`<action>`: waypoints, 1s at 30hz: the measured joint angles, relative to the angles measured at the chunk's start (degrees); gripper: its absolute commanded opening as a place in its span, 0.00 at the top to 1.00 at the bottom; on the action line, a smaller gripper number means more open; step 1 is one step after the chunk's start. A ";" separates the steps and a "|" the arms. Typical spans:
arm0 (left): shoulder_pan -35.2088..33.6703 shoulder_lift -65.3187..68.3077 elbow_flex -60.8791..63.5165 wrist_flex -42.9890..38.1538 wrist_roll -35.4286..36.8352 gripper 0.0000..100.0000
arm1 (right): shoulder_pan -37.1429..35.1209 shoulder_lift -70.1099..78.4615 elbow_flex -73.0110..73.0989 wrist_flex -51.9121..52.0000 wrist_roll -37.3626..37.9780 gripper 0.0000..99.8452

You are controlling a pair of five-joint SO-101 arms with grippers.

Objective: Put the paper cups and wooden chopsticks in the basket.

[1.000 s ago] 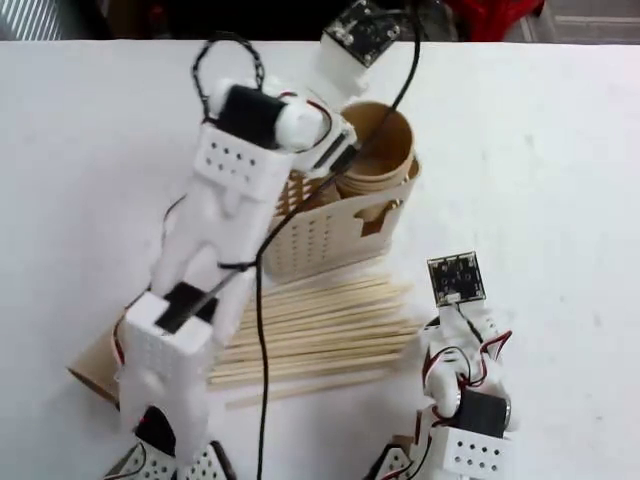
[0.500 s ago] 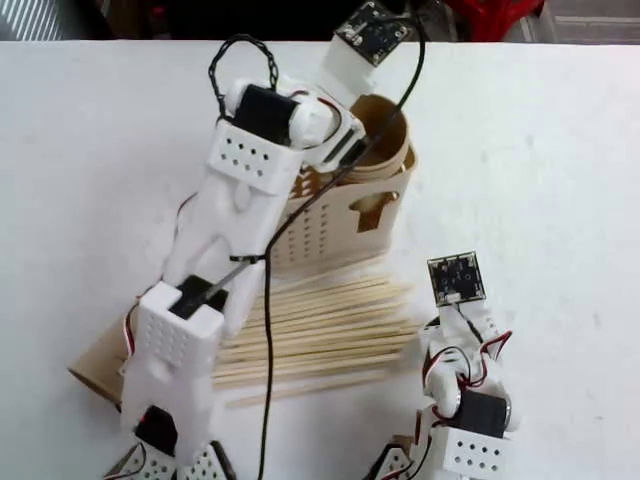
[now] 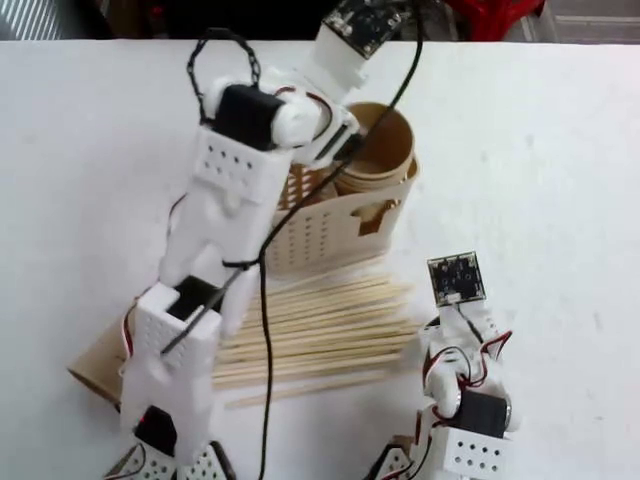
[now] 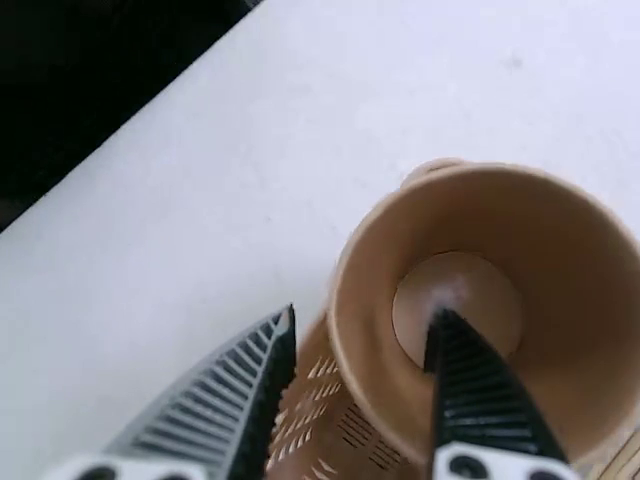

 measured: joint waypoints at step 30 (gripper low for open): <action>0.53 -6.95 8.53 -7.91 -0.44 0.77 | 0.00 0.00 0.00 0.00 0.00 0.98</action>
